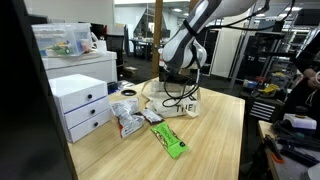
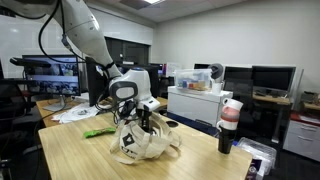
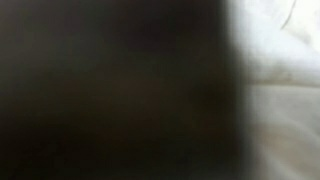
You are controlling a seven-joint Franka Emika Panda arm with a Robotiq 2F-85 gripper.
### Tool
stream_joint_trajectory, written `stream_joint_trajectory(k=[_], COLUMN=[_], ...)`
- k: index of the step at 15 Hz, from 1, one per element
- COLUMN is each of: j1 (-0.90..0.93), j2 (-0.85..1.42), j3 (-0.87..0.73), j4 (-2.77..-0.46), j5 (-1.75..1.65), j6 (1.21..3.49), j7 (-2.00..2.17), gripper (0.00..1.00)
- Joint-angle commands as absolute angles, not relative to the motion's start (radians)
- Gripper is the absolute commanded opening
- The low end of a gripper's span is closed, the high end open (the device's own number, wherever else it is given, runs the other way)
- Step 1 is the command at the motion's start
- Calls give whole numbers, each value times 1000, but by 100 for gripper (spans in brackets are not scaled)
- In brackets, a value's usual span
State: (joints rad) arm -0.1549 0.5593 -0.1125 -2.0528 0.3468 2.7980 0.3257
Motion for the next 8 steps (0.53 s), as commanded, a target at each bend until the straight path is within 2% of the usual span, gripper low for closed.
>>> stream_joint_trajectory(k=[1,3,8], j1=[-137,-115,-115], j2=[549,526,461], j3=[-143,-184,-197], j4=[-2059,-2071,-2096], j5=[313,261,207], j6=[2768,2722,2648], j7=[339,346,313], gripper=[35,23,23])
